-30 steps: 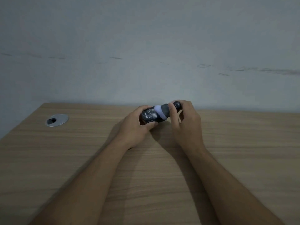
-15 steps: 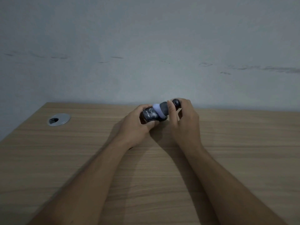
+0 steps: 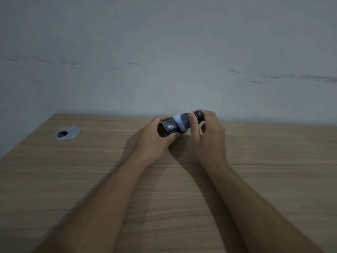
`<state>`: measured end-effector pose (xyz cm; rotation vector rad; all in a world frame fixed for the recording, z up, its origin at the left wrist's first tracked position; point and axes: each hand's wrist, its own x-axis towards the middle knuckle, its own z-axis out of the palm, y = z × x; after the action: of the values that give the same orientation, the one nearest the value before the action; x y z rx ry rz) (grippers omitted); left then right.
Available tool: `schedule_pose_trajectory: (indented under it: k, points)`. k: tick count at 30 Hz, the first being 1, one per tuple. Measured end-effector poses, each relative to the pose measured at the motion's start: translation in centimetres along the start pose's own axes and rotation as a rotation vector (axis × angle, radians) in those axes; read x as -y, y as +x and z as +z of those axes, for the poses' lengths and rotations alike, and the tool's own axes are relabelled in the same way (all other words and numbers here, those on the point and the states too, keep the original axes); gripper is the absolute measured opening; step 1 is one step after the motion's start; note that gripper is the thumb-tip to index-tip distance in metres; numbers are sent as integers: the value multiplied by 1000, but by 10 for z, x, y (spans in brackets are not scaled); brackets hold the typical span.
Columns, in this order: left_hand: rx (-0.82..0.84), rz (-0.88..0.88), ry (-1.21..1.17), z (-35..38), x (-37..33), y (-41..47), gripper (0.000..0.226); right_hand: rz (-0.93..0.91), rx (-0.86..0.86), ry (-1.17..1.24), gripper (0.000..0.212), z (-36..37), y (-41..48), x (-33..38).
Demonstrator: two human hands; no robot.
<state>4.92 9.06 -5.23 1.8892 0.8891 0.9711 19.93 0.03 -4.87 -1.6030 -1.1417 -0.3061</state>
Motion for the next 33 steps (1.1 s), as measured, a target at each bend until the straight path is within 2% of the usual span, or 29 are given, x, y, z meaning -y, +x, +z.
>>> schedule_pose_trajectory:
  k: [5, 11, 19, 22, 26, 33]
  points:
    - [-21, 10, 7, 2, -1, -1, 58, 101, -40, 13, 18, -7, 0, -4]
    - [-82, -4, 56, 1, -2, 0, 52, -81, 42, 152, 15, -3, -8, 17]
    - [-130, 49, 18, 0, -2, -1, 55, 105, -16, 135, 15, -6, -5, 5]
    - [-119, 30, 102, 0, -2, -1, 50, 21, -17, 215, 16, -6, -7, 17]
    - [-98, 60, 167, 1, 0, 0, 46, -91, 44, 178, 16, -1, -11, 24]
    - [-88, 203, 325, 0, -4, -6, 61, 131, -33, 109, 18, -5, -4, 2]
